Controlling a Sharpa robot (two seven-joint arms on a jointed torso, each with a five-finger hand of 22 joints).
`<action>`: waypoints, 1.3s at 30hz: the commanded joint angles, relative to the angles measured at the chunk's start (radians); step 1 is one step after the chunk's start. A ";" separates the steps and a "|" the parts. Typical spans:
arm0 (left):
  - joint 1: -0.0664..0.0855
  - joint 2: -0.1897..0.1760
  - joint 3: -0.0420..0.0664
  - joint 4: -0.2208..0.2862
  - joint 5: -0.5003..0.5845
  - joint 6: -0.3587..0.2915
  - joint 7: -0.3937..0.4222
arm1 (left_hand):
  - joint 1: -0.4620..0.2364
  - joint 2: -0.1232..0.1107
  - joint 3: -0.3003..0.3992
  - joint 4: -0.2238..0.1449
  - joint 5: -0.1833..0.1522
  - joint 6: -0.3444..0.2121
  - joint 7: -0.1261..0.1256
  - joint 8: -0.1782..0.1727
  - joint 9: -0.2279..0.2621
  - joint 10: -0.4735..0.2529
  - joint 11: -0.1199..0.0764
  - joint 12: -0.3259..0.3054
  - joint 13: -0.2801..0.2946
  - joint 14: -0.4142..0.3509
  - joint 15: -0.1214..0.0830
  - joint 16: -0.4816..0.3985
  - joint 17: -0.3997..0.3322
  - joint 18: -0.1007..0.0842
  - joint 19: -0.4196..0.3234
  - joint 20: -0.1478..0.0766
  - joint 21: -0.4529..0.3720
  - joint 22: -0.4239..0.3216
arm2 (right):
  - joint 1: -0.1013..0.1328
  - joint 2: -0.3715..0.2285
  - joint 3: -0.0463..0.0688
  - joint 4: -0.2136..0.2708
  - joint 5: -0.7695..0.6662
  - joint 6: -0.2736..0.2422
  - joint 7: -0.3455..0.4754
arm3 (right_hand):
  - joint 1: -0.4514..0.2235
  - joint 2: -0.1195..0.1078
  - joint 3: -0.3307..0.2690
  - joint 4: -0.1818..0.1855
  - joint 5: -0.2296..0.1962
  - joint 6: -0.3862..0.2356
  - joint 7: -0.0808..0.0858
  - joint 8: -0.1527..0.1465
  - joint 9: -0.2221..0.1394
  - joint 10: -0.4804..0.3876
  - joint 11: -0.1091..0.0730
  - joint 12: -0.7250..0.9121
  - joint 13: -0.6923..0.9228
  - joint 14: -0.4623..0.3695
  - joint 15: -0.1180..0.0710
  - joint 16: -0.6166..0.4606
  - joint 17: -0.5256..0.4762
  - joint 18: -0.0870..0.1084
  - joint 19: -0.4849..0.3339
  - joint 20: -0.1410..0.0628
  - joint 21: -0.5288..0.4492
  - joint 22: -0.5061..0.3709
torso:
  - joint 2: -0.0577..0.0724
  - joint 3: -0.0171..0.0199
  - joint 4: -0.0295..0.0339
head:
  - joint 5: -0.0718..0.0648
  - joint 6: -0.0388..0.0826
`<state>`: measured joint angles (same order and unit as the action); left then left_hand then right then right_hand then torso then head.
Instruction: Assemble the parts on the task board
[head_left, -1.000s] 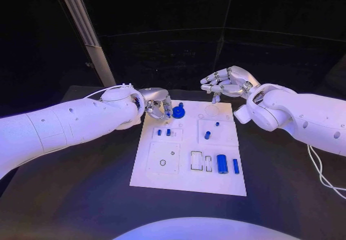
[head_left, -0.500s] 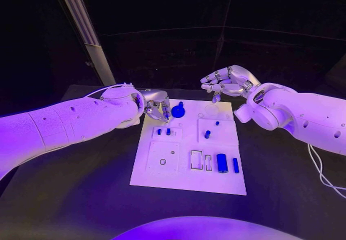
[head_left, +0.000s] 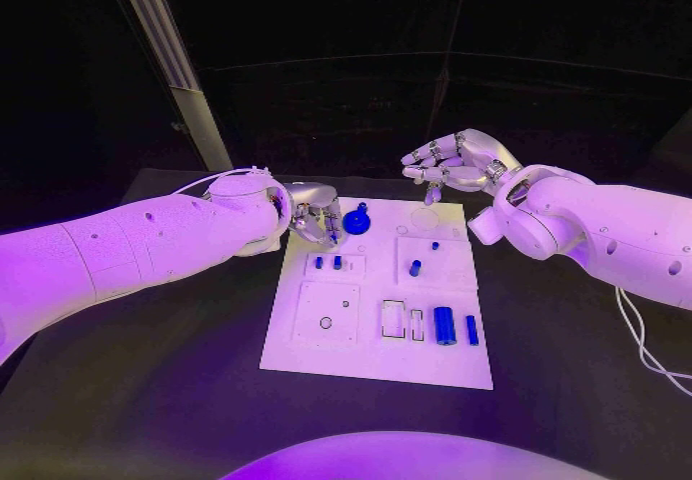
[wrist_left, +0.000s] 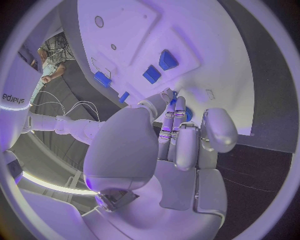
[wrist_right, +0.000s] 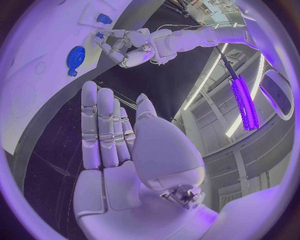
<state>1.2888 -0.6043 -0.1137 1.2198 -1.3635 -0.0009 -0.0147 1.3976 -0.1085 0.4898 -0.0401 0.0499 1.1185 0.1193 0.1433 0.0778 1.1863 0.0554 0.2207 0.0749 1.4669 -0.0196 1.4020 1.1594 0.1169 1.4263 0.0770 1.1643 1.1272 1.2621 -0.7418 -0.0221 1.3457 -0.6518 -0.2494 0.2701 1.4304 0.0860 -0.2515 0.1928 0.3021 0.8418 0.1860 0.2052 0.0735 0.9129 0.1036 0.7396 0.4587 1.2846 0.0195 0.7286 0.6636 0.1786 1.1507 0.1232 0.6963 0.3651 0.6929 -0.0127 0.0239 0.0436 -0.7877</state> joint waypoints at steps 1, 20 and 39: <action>0.001 0.003 0.000 -0.001 0.005 0.023 -0.006 | -0.009 -0.001 0.002 0.003 0.003 0.007 0.000 -0.004 0.001 0.008 -0.001 -0.003 0.001 0.027 -0.006 -0.002 -0.001 -0.016 -0.001 -0.001 -0.006 0.000 | 0.001 0.002 0.001 0.000 0.004 0.006 0.008 | 0.001 0.012 0.002 0.005 0.003 -0.009 0.001 0.005 0.001 -0.006 0.000 0.005 -0.001 -0.007 0.003 -0.004 -0.002 0.004 -0.009 0.001 -0.005 -0.002 | 0.000 0.0001 0.0003 | 0.001 0.000; -0.001 0.018 -0.005 -0.021 0.005 0.020 -0.007 | -0.012 -0.005 0.001 0.000 0.003 0.004 0.000 -0.008 0.000 0.007 -0.001 -0.008 0.000 0.026 -0.006 -0.003 -0.002 -0.015 -0.003 -0.001 -0.008 -0.002 | 0.001 0.002 0.001 0.000 0.004 0.007 0.008 | 0.001 0.012 0.002 0.005 0.003 -0.009 0.001 0.005 0.001 -0.006 0.000 0.005 -0.001 -0.007 0.003 -0.004 -0.002 0.004 -0.009 0.001 -0.005 -0.002 | 0.000 0.0001 0.0000 | 0.001 -0.001; -0.002 0.017 -0.022 -0.025 0.005 -0.012 0.005 | -0.013 -0.005 0.001 -0.014 0.003 0.015 -0.002 -0.009 0.001 0.022 -0.004 -0.008 0.006 0.024 -0.008 -0.001 -0.003 -0.015 -0.005 -0.001 -0.008 0.003 | 0.001 0.002 0.001 0.001 0.004 0.009 0.008 | 0.003 0.014 0.003 0.005 0.004 -0.010 0.001 0.006 0.001 -0.007 0.000 0.006 -0.003 -0.007 0.003 -0.004 -0.002 0.004 -0.009 0.001 -0.005 -0.002 | 0.000 -0.0002 0.0007 | 0.000 -0.001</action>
<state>1.2880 -0.5865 -0.1341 1.1944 -1.3581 -0.0016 -0.0148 1.3904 -0.1157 0.4898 -0.0484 0.0495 1.1291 0.1160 0.1322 0.0768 1.2015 0.0486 0.2091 0.0809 1.4669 -0.0196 1.4020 1.1569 0.1169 1.4263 0.0770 1.1591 1.1297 1.2610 -0.7405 -0.0221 1.3454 -0.6518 -0.2477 0.2702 1.4357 0.0914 -0.2487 0.1956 0.3021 0.8382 0.1896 0.2052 0.0736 0.9129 0.1036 0.7396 0.4559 1.2846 0.0195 0.7286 0.6624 0.1787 1.1507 0.1232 0.6963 0.3645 0.6929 -0.0126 0.0244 0.0433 -0.7885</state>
